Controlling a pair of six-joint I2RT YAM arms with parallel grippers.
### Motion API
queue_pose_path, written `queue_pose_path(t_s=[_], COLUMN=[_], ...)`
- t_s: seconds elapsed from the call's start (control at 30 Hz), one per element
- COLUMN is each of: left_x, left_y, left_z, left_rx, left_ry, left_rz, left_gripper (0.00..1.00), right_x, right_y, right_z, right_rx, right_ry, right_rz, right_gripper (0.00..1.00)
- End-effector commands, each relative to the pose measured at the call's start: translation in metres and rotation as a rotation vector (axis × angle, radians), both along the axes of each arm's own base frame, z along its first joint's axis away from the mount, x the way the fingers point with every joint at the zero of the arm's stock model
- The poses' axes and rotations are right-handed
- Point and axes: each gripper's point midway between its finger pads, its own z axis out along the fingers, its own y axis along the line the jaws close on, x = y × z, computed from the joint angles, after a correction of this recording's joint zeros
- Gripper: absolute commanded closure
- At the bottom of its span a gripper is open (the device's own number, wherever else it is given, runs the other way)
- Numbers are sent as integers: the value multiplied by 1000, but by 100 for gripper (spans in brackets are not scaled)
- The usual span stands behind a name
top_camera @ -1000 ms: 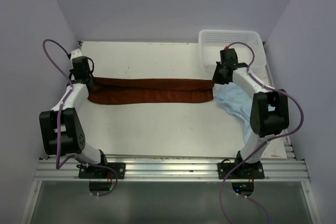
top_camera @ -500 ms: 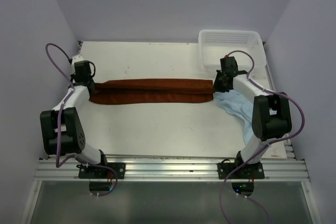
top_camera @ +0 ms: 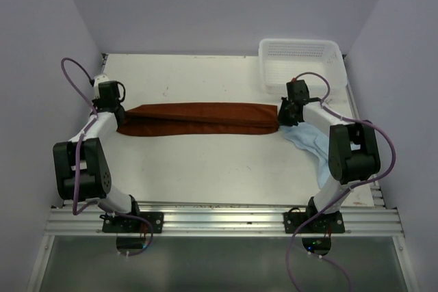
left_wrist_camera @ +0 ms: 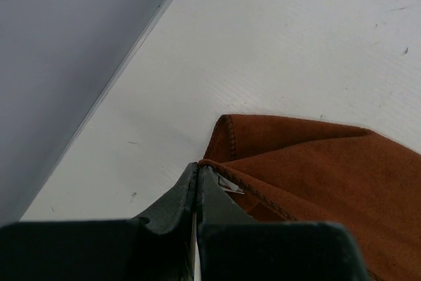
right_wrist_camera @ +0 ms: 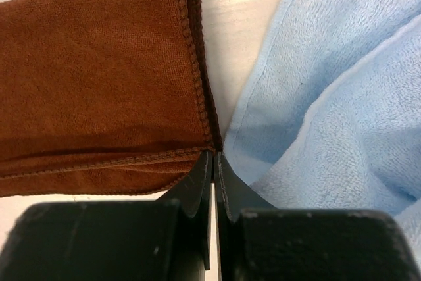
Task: Roll the towels
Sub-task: Fold the towel
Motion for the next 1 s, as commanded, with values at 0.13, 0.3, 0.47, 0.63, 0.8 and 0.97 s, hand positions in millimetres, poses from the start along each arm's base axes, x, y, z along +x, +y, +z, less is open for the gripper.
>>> queue_pose_path(t_s=[0.13, 0.3, 0.47, 0.63, 0.8, 0.97], left_x=[-8, -7, -12, -23, -32, -34], left_y=[3, -11, -14, -8, 0, 3], left_z=[-4, -8, -9, 4, 20, 36], left_rx=[26, 40, 34, 61, 90, 79], left_ry=[26, 54, 75, 71, 53, 18], left_rz=[21, -10, -6, 37, 95, 119], left_gripper=[95, 85, 73, 62, 60, 55], right_x=[11, 10, 9, 8, 10, 13], right_y=[3, 4, 4, 4, 6, 13], right_z=[27, 36, 53, 68, 76, 82], right_rx=[23, 29, 39, 51, 62, 99], right_ry=[-95, -105, -132, -159, -175, -179], right_rz=[13, 19, 15, 4, -6, 1], right_gripper=[84, 56, 50, 48, 50, 54])
